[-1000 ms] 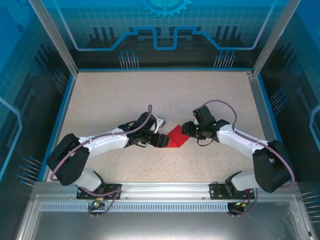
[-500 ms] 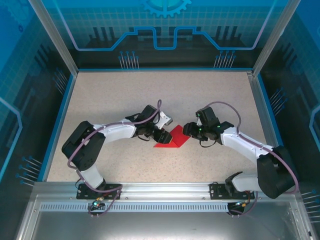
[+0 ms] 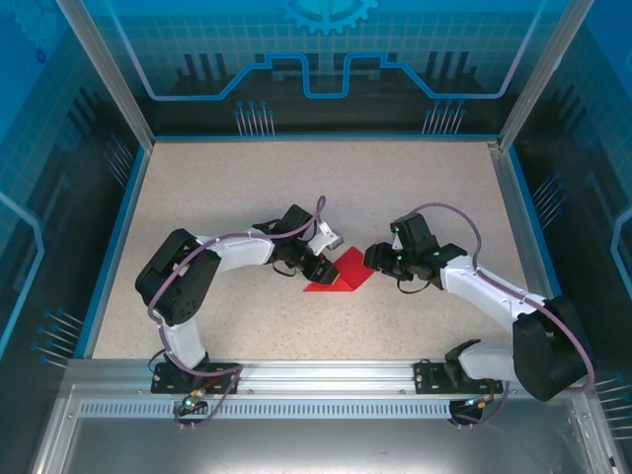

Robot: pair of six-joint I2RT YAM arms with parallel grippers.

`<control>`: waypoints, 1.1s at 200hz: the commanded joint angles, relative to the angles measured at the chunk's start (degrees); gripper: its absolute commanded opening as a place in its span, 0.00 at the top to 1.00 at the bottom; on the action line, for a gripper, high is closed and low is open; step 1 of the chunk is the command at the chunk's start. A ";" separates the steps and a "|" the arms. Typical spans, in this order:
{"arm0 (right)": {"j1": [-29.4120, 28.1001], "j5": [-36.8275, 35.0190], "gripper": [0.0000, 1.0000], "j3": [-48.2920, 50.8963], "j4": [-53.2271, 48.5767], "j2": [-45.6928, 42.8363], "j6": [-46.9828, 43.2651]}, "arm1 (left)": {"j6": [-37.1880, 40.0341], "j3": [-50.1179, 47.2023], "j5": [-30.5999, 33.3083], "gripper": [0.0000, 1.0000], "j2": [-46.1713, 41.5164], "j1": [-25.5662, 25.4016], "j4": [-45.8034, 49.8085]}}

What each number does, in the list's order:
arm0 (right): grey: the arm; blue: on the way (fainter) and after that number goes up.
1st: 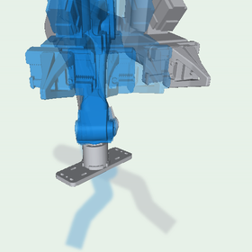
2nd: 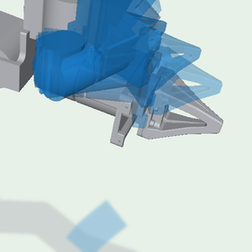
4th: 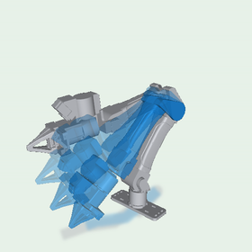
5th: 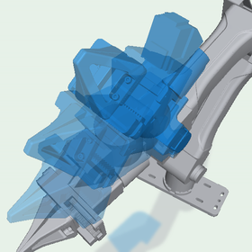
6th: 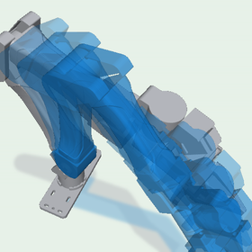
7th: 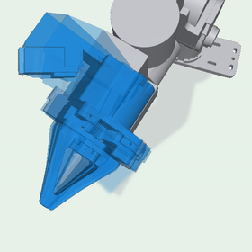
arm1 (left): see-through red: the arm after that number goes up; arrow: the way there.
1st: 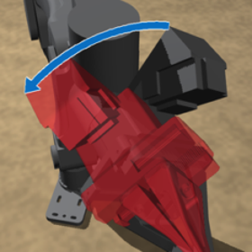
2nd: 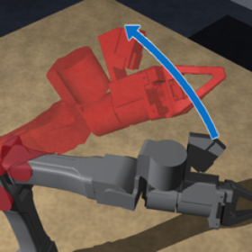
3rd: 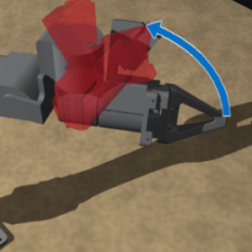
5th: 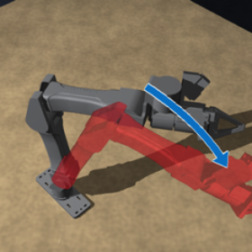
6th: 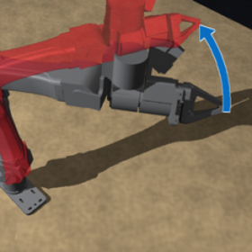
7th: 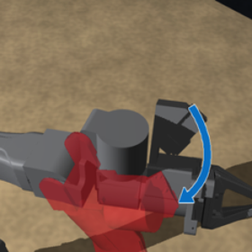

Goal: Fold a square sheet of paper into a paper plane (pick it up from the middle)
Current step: Third fold the triangle at the center of the table.

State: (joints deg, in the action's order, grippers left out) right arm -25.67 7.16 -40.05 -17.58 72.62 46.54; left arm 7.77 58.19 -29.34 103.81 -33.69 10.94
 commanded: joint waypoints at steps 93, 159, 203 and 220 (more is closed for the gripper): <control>1.45 0.84 0.48 0.72 -1.30 -0.94 0.83 | 7.20 1.13 -0.90 0.47 1.03 1.43 -0.43; 1.65 2.17 0.47 1.69 -0.14 -1.48 1.60 | 5.01 -0.13 -7.78 0.84 -0.18 1.81 -1.39; 1.93 6.83 0.46 4.42 4.83 -1.77 3.50 | -9.05 -4.37 -9.34 0.94 -4.15 2.04 -12.83; 2.21 10.01 0.45 6.12 8.43 -1.45 5.13 | -15.28 -6.07 -7.22 0.96 -5.43 2.06 -16.32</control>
State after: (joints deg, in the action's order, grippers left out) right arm -24.88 11.49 -36.34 -14.55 71.77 48.97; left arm 3.42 54.26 -35.73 101.65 -32.10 3.05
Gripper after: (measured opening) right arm 0.543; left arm 0.077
